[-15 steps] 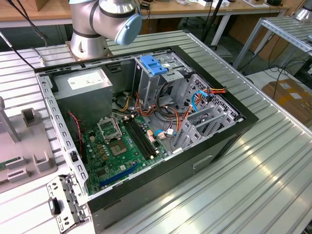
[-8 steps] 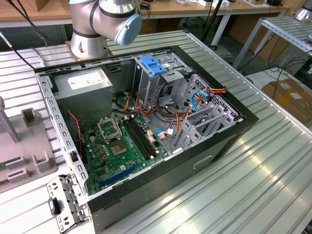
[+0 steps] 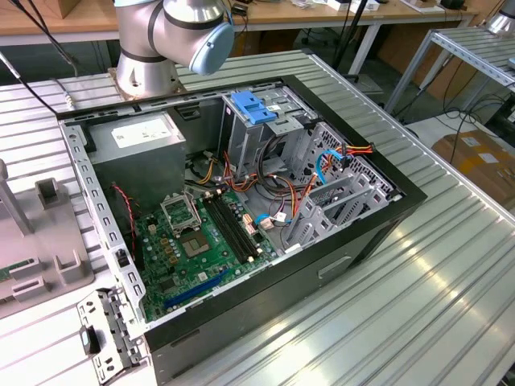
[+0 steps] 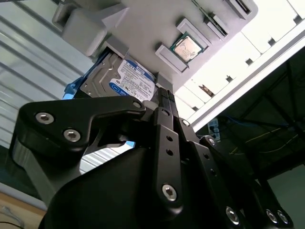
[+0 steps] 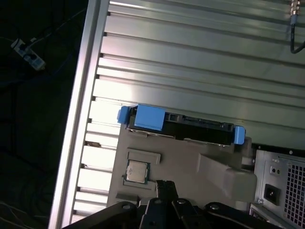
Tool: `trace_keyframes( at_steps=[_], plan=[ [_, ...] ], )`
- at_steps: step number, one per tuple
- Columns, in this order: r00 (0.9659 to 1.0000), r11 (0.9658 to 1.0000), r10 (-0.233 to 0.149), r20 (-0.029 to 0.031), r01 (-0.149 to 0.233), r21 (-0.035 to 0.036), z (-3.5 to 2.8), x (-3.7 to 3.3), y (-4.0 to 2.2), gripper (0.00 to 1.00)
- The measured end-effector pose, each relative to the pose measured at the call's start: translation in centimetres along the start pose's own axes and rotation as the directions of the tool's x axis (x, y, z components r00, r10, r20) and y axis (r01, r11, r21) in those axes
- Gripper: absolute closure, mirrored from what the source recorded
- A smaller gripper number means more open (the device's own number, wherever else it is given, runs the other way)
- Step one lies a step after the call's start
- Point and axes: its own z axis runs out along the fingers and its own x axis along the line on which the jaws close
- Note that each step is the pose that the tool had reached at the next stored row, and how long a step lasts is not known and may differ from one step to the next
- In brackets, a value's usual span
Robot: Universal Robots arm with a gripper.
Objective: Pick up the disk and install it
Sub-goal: 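Pick up the disk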
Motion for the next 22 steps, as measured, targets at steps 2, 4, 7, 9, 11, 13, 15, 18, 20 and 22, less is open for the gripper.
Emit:
trace_keyframes(
  at_steps=[2, 4, 7, 9, 11, 13, 15, 18, 20, 22],
  plan=[
    [0.9998, 0.9998, -0.017, -0.0010, 0.017, -0.0004, 0.00, 0.00, 0.00, 0.89],
    [0.9995, 0.9995, -0.033, -0.0018, 0.033, -0.0008, 0.00, 0.00, 0.00, 0.89],
    [0.9982, 0.9982, -0.060, -0.0033, 0.060, -0.0015, 0.00, 0.00, 0.00, 0.89],
    [0.9968, 0.9968, -0.079, -0.0043, 0.079, -0.0020, 0.00, 0.00, 0.00, 0.89],
    [0.9953, 0.9954, -0.096, -0.0053, 0.096, -0.0025, 0.00, 0.00, 0.00, 0.89],
    [0.9921, 0.9922, -0.125, -0.0069, 0.125, -0.0033, 0.00, 0.00, 0.00, 0.89],
    [0.9898, 0.9898, -0.142, -0.0077, 0.142, -0.0039, 0.00, 0.00, 0.00, 0.89],
    [0.9851, 0.9852, -0.172, -0.0093, 0.172, -0.0049, 0.00, 0.00, 0.00, 0.89],
    [0.9817, 0.9817, -0.190, -0.0102, 0.190, -0.0055, 0.00, 0.00, 0.00, 0.89],
    [0.9783, 0.9783, -0.207, -0.0111, 0.207, -0.0061, 0.00, 0.00, 0.00, 0.89]
  ],
)
